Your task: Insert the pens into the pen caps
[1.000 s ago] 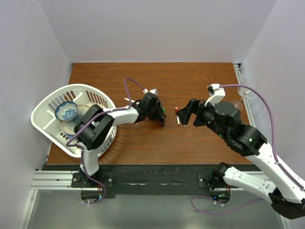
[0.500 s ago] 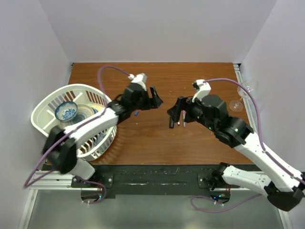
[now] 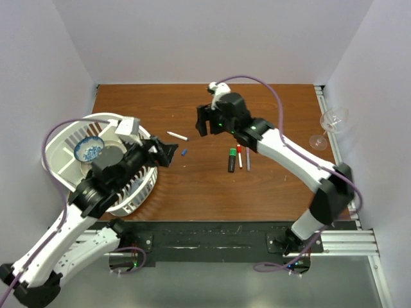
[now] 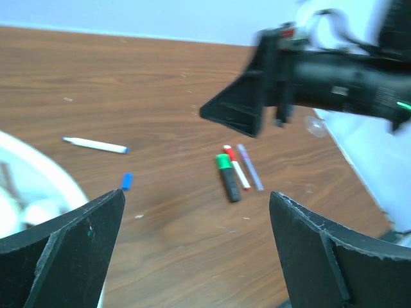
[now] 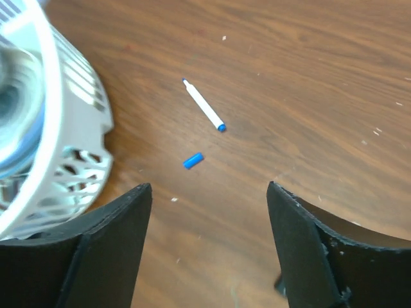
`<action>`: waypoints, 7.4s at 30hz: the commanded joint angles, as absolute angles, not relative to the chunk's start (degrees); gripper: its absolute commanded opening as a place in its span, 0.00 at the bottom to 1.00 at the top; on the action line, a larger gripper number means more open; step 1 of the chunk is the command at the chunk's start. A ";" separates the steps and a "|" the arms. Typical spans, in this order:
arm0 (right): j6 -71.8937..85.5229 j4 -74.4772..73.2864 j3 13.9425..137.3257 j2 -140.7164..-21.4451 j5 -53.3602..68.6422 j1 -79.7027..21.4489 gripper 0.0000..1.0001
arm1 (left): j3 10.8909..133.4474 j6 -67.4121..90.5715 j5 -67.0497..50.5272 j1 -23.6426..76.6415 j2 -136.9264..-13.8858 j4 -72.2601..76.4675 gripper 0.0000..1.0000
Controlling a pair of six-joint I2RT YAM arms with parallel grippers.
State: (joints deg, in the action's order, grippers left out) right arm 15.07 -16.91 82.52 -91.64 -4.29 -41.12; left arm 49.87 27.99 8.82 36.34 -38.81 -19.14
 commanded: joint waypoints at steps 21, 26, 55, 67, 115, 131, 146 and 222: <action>4.57 -13.36 111.79 -133.85 3.16 -41.04 0.60 | 37.71 17.58 13.71 35.95 -19.78 -23.12 1.00; 4.14 -13.36 112.76 -136.32 2.73 -41.40 0.56 | 37.18 17.23 13.54 35.95 -18.46 -22.59 1.00; 10.36 -10.56 73.25 -110.94 -10.28 -44.74 0.00 | 46.32 35.31 4.40 35.95 -32.07 -25.42 0.87; 24.43 4.21 52.21 -85.72 -6.42 -44.74 0.00 | 38.94 46.84 0.52 35.95 -41.57 -9.06 0.77; 30.41 6.77 46.85 -64.33 5.71 -51.42 0.40 | 46.76 44.30 -18.37 36.21 -63.54 10.02 0.00; 32.69 5.73 42.98 -59.95 0.54 -51.06 0.00 | 58.33 34.30 -10.57 36.21 -64.25 -6.74 0.70; 32.35 -7.73 39.64 -41.84 -19.07 -50.01 0.00 | 77.86 13.72 8.61 35.51 -83.39 -33.04 0.60; 29.71 11.05 32.17 -46.84 2.19 -50.10 0.00 | 50.90 47.89 -26.98 28.30 -74.99 18.35 0.00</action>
State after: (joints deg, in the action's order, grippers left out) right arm 29.56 0.69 31.35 -45.52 -4.82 -50.11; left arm 55.83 34.87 -20.93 27.94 -81.97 -1.65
